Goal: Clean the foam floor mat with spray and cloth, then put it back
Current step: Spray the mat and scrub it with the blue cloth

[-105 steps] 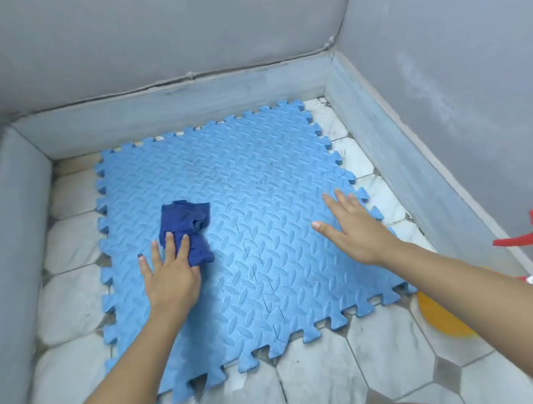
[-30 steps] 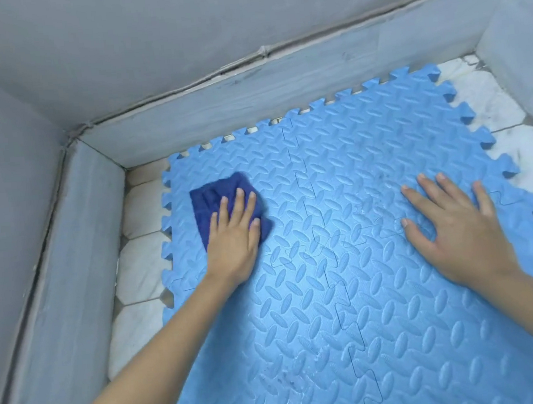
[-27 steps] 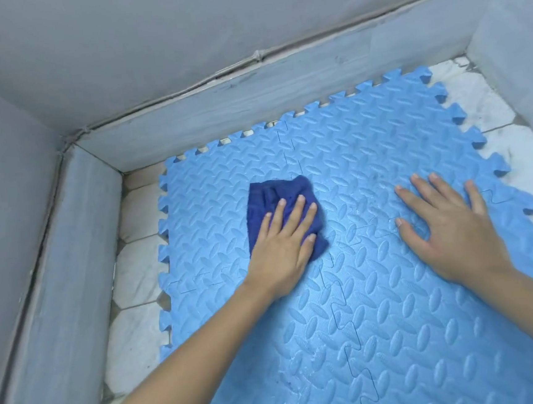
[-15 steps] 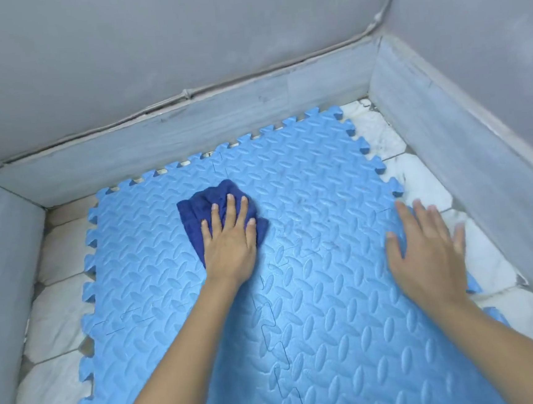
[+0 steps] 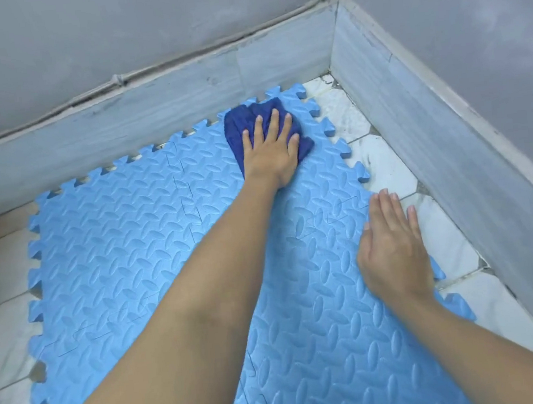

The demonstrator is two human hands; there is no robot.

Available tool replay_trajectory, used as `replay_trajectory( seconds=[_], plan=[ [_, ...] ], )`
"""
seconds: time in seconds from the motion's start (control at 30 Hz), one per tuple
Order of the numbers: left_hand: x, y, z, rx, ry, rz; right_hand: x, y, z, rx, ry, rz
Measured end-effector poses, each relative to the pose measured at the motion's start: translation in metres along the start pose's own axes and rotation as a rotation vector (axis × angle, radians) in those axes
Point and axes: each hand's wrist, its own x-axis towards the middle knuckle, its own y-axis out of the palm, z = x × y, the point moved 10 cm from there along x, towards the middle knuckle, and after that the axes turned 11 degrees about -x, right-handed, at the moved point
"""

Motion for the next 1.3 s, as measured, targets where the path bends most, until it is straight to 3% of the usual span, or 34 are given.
replay_trajectory(
  seconds=[0.07, 0.17, 0.23, 0.3, 0.4, 0.47, 0.6, 0.77, 0.83, 0.9, 1.03, 1.1, 1.3],
  plan=[
    [-0.017, 0.008, -0.017, 0.007, 0.046, 0.024, 0.0, 0.0, -0.003, 0.006, 0.009, -0.002],
    [-0.093, 0.03, -0.049, 0.136, 0.362, 0.078, 0.0, -0.002, -0.002, 0.018, 0.015, -0.004],
    [-0.089, 0.029, -0.05, 0.129, 0.474, 0.122, 0.001, -0.004, 0.0, 0.008, 0.001, -0.009],
    [-0.04, 0.017, -0.045, 0.12, 0.411, 0.105, 0.002, -0.003, 0.001, -0.003, -0.013, -0.012],
    [0.034, -0.002, -0.017, 0.045, 0.069, 0.018, 0.0, -0.002, 0.001, 0.011, 0.007, 0.018],
    [0.05, 0.001, -0.007, 0.023, -0.038, -0.003, 0.001, -0.001, 0.0, 0.011, 0.017, 0.019],
    [-0.017, 0.009, -0.019, 0.031, 0.153, 0.044, 0.003, -0.002, -0.004, 0.015, 0.013, 0.004],
    [-0.198, 0.036, -0.024, 0.143, 0.48, 0.18, 0.001, -0.002, -0.002, 0.045, 0.007, -0.001],
    [-0.208, 0.039, -0.023, 0.172, 0.541, 0.201, 0.003, -0.003, -0.002, 0.043, 0.002, -0.007],
    [-0.168, 0.035, -0.026, 0.181, 0.496, 0.151, 0.003, -0.003, -0.003, 0.039, 0.0, -0.01],
    [-0.065, 0.017, -0.014, 0.038, 0.06, 0.013, 0.002, 0.0, -0.003, 0.036, -0.004, 0.019],
    [-0.054, 0.016, -0.018, -0.004, -0.057, -0.03, 0.003, 0.0, -0.003, 0.038, -0.012, 0.022],
    [-0.133, 0.037, -0.044, 0.071, 0.268, 0.048, 0.001, 0.002, 0.0, 0.063, -0.06, 0.061]
  ],
)
